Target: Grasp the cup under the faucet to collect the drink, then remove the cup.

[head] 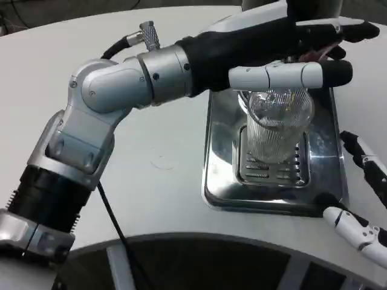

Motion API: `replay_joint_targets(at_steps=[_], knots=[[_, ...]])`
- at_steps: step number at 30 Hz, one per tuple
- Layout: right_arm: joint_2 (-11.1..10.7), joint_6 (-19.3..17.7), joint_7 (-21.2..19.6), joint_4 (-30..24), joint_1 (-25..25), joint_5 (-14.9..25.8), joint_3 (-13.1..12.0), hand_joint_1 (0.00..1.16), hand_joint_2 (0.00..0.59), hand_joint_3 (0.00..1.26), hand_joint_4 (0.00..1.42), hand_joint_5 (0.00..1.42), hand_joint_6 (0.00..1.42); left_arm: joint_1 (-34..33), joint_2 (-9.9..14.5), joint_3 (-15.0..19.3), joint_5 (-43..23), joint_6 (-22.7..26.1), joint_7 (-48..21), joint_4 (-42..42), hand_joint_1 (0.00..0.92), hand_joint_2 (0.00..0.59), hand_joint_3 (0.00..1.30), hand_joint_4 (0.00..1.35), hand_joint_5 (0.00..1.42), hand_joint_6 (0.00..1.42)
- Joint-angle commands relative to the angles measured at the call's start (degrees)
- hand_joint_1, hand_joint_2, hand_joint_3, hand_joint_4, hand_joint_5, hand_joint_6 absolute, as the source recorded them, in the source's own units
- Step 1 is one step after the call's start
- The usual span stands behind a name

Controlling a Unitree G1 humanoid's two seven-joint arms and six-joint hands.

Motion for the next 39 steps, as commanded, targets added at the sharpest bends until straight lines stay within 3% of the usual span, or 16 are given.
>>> replay_joint_targets(at_steps=[1,10,17,24,39], knots=[[0.1,0.7,-0.9,0.5,0.0,1.4,-0.2,0.4,0.356,0.0,0.0,0.0,0.0,1.3,0.3,-3.0,3.7,0.3,-2.2,1.2,0.0,0.062,0.1,0.03,0.12,0.11],[0.4,0.2,-1.7,1.3,0.4,2.8,0.3,0.44,0.329,0.0,0.0,0.0,0.0,1.6,0.3,-3.0,4.2,0.3,-2.3,0.2,0.0,0.061,0.1,0.01,0.1,0.11],[0.6,-4.2,-4.2,5.8,-1.0,3.0,2.0,0.57,0.28,0.0,0.0,0.0,0.0,2.1,0.3,-2.9,4.1,0.6,-2.1,-1.1,0.0,0.061,0.1,0.01,0.09,0.11],[2.1,-9.8,-8.6,11.8,-3.1,2.8,3.8,0.6,0.275,0.0,0.0,0.0,0.0,2.5,0.7,-2.5,3.9,1.2,-2.1,-2.6,0.0,0.059,0.09,0.0,0.09,0.11],[3.9,-15.2,-13.0,21.3,-9.9,5.0,4.9,0.62,0.247,0.0,0.0,0.02,0.0,3.2,1.4,-2.1,3.6,2.9,-1.9,-5.7,0.0,0.059,0.09,0.0,0.09,0.11]])
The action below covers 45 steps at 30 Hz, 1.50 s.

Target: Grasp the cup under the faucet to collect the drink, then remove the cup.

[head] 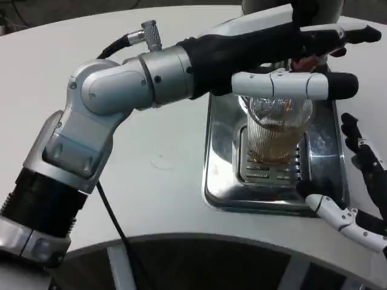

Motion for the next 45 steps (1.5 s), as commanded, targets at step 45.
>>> replay_joint_targets(at_steps=[45], knots=[[2.5,-7.4,-9.2,22.0,-17.8,-0.5,5.3,0.63,0.243,0.02,0.04,0.07,0.0,1.3,2.0,-0.7,0.6,2.7,-2.8,-3.3,0.0,0.069,0.1,0.01,0.09,0.11]])
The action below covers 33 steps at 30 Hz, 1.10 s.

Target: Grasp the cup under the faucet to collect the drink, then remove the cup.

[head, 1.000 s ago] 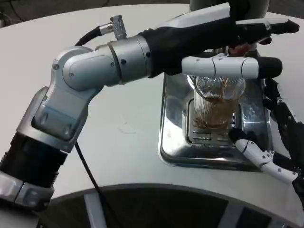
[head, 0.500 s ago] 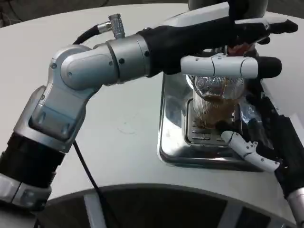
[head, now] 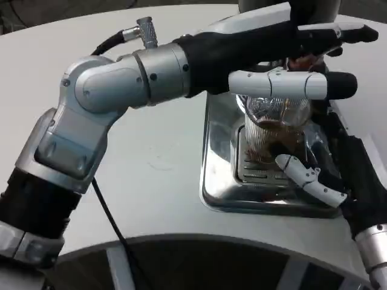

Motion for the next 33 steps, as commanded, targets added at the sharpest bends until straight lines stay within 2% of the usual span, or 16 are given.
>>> replay_joint_targets(at_steps=[1,18,33], knots=[[0.4,-0.8,-1.0,1.4,-0.7,-0.6,0.4,0.63,0.243,0.02,0.04,0.06,0.0,1.1,0.5,-1.0,0.7,0.2,-2.3,-0.2,0.0,0.069,0.1,0.01,0.09,0.11],[1.1,-0.3,-1.3,5.9,-4.2,-0.2,1.5,0.66,0.23,0.0,0.01,0.04,0.0,1.5,1.3,-0.7,0.4,0.1,-2.6,-0.4,0.0,0.075,0.1,0.02,0.09,0.11],[3.3,0.5,-3.8,8.1,-6.0,-1.1,2.2,0.69,0.226,0.0,0.0,0.03,0.0,2.0,2.1,-0.6,0.5,0.3,-3.0,-0.8,0.0,0.078,0.11,0.02,0.09,0.11]])
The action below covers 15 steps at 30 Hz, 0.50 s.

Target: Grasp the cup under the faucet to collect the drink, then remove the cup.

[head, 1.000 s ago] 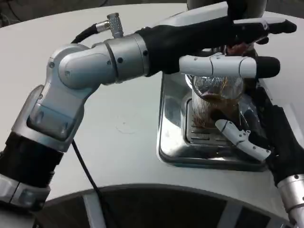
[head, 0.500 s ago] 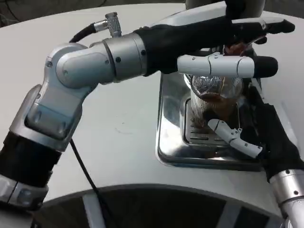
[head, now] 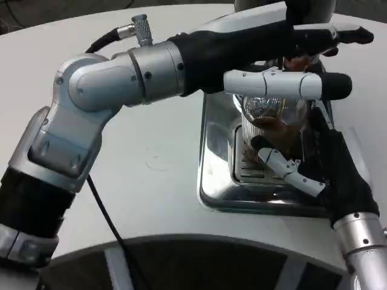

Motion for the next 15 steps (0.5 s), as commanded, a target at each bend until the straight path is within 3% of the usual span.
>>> replay_joint_targets(at_steps=[1,15], knots=[[1.0,0.4,-1.0,1.2,-0.3,0.1,0.2,0.69,0.226,0.0,0.0,0.03,0.0,2.0,0.9,-0.8,0.8,0.2,-2.3,-0.1,0.0,0.078,0.11,0.02,0.09,0.11],[2.6,-0.2,-1.6,4.3,-2.2,0.6,0.5,0.69,0.226,0.0,0.0,0.03,0.0,1.9,1.7,-0.8,1.0,-0.1,-2.6,0.6,0.0,0.084,0.11,0.02,0.09,0.11]])
